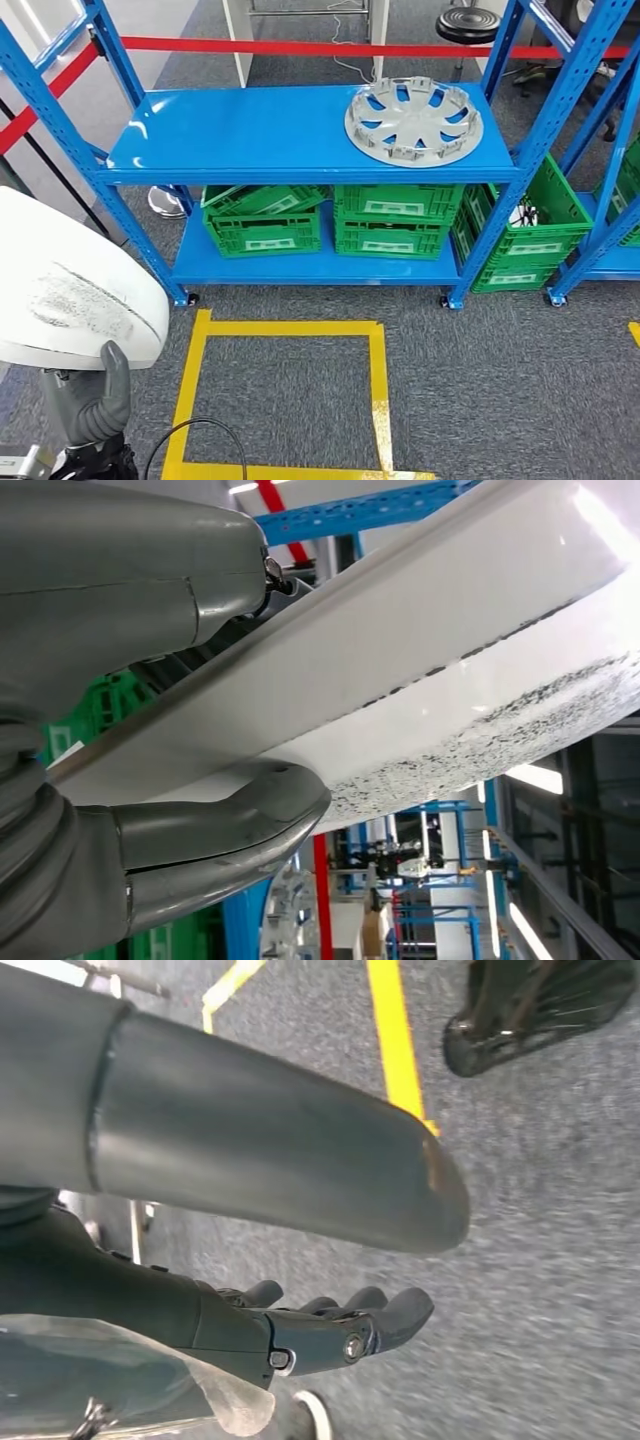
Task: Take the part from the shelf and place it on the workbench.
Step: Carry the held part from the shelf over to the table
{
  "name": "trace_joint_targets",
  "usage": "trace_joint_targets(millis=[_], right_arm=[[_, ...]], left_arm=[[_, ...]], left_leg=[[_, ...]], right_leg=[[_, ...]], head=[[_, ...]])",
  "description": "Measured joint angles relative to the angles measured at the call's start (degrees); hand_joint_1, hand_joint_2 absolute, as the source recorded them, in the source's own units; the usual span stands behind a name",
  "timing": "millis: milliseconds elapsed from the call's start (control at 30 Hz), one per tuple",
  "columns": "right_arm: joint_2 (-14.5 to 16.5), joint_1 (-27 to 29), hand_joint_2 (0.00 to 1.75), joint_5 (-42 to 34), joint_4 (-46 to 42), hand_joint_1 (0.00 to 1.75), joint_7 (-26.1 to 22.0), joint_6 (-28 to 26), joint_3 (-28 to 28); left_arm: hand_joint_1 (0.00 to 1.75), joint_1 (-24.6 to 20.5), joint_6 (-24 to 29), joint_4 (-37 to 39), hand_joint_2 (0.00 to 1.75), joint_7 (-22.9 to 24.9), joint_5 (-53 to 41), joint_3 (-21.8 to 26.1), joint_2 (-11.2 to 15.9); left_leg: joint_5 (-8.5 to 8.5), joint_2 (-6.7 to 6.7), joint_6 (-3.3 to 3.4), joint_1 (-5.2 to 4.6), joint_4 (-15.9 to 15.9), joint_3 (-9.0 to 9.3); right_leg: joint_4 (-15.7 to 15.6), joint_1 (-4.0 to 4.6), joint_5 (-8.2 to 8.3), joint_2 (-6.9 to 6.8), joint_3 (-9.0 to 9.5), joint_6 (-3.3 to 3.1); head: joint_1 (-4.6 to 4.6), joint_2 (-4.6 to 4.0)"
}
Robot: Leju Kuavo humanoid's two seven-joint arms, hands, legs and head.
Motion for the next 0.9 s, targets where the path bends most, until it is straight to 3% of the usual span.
trace_joint_targets(millis=[33,67,100,167,233,300,333,400,467,500,533,567,633,700,733,800,833,900], right_arm=[[0.0,0.0,0.00,0.1,0.0,0.00,0.3,0.1,-0.5],[0.0,0.0,0.00,0.3,0.0,0.00,0.7,0.2,-0.8],[0.1,0.0,0.00,0.5,0.0,0.00,1.1,0.4,-1.2],[0.4,0.0,0.00,0.7,-0.2,0.00,1.4,0.8,-1.9],[0.8,0.0,0.00,0.7,-0.4,0.00,0.6,1.4,-2.9],[1.1,-0.1,0.00,0.7,-0.5,0.00,-1.3,2.0,-3.8],[1.2,-0.3,0.00,0.9,-0.6,0.00,-2.3,2.4,-4.2],[1.4,-0.7,0.00,1.3,-0.5,0.00,-4.0,3.1,-4.8],[1.6,-1.3,0.00,1.6,-0.4,0.00,-5.5,3.7,-5.1],[1.7,-1.6,0.00,1.6,-0.3,0.00,-6.6,3.9,-5.1],[1.7,-1.9,0.00,1.5,-0.3,0.00,-7.7,4.1,-5.2],[1.7,-2.1,0.00,1.4,-0.2,0.00,-8.9,4.3,-5.4],[1.7,-2.6,0.00,1.1,-0.2,0.00,-10.8,4.6,-5.7],[1.7,-3.2,0.00,1.0,-0.1,0.00,-12.0,4.8,-6.0],[1.7,-3.4,0.00,1.0,-0.1,0.00,-12.5,4.8,-6.1],[1.8,-3.6,0.00,0.9,0.1,0.00,-13.3,4.9,-6.4],[1.8,-3.7,0.00,0.9,0.2,0.00,-13.5,4.9,-6.5],[1.9,-3.9,0.00,0.9,0.4,0.00,-13.6,4.8,-6.6]], left_arm=[[1.75,-0.3,0.0,0.0,1.75,-0.2,0.0,0.0,0.0],[1.75,-0.6,-0.2,0.1,1.75,-0.2,0.0,0.0,0.0],[1.75,-1.0,-0.6,0.1,1.75,-0.3,0.1,0.0,0.0],[1.75,-2.0,-1.8,0.4,1.75,-0.3,0.2,0.0,0.0],[1.75,-3.1,-3.2,1.0,1.75,-0.6,0.2,0.0,0.0],[1.75,-3.9,-3.9,1.8,1.75,-1.1,0.1,0.1,-0.1],[1.75,-4.2,-3.9,2.0,1.75,-1.4,-0.1,0.1,-0.1],[1.75,-4.6,-3.3,2.3,1.75,-1.7,-0.9,0.5,-0.3],[1.75,-4.4,-2.5,2.3,1.75,-1.7,-1.5,1.3,-0.4],[1.75,-4.3,-2.1,2.2,1.75,-1.7,-1.7,1.9,-0.4],[1.75,-4.1,-1.8,2.1,1.75,-1.7,-1.8,2.6,-0.5],[1.75,-3.8,-1.7,1.8,1.75,-1.8,-1.9,3.4,-0.6],[1.75,-3.4,-1.6,1.1,1.75,-1.9,-1.9,4.7,-0.7],[1.75,-3.1,-1.6,0.2,1.75,-2.1,-2.2,5.9,-0.8],[1.75,-3.0,-1.6,-0.3,1.75,-2.2,-2.5,6.3,-0.8],[1.75,-2.7,-1.7,-1.2,1.75,-2.3,-3.0,7.1,-0.8],[1.75,-2.5,-1.7,-1.5,1.75,-2.3,-3.1,7.5,-0.8],[1.75,-2.3,-1.7,-2.1,1.75,-2.2,-3.1,8.2,-0.8]], left_leg=[[0.72,0.00,0.08,0.01,0.8,0.85],[2.24,-0.01,0.32,-0.02,-0.6,2.64],[3.80,-0.05,0.74,-0.08,-4.0,5.27],[4.41,-0.16,1.76,-0.33,-12.9,10.82],[3.75,-0.24,2.34,-0.67,-17.6,13.07],[4.67,-0.10,2.73,-0.77,-18.4,12.50],[5.33,0.04,3.07,-0.69,-18.7,12.03],[6.68,0.34,3.70,-0.47,-18.9,10.69],[7.89,0.44,3.96,-0.57,-18.7,8.87],[8.47,0.47,3.93,-0.62,-18.4,7.90],[9.04,0.49,3.87,-0.64,-18.2,6.89],[9.55,0.49,3.76,-0.64,-17.8,5.90],[10.37,0.43,3.40,-0.64,-17.0,4.23],[11.22,0.41,2.91,-0.75,-16.2,3.13],[11.76,0.42,2.68,-0.78,-16.1,2.74],[12.64,0.37,2.14,-0.73,-16.2,2.27],[12.11,0.25,1.79,-0.70,-15.9,1.97],[7.91,0.02,1.08,-0.53,-12.5,0.93]], right_leg=[[0.3,0.07,0.63,-0.03,-1.01,0.04],[0.7,0.16,1.22,-0.03,-2.03,0.08],[1.1,0.25,1.76,-0.02,-3.06,0.13],[1.5,0.46,2.76,0.00,-4.60,0.44],[1.5,0.37,3.92,-0.04,-5.47,1.10],[1.4,0.15,4.71,0.01,-6.00,1.89],[1.8,0.11,4.01,0.13,-6.44,2.22],[5.9,0.04,-0.51,0.44,-8.14,2.69],[13.3,-0.10,-5.69,0.57,-10.07,3.08],[16.3,-0.17,-6.55,0.57,-10.36,3.23],[17.8,-0.22,-6.02,0.56,-9.90,3.35],[17.2,-0.26,-4.42,0.56,-8.47,3.39],[10.6,-0.29,-1.63,0.58,-3.10,3.24],[2.7,-0.21,-2.00,0.69,2.16,2.95],[0.6,-0.10,-2.62,0.75,3.38,2.83],[-0.4,-0.10,-2.40,0.71,3.24,2.38],[-0.5,-0.19,-1.92,0.61,2.75,1.95],[-0.6,-0.46,-0.78,0.33,1.61,0.92]], head=[[-0.02,0.00],[-0.04,0.00],[-0.05,0.00],[-0.01,0.00],[0.00,0.00],[-0.07,0.00],[-0.05,0.00],[0.16,0.00],[0.34,0.00],[0.33,0.00],[0.34,0.00],[0.34,0.00],[0.35,0.00],[0.31,0.00],[0.29,0.00],[0.34,0.00],[0.33,0.00],[0.11,0.00]])
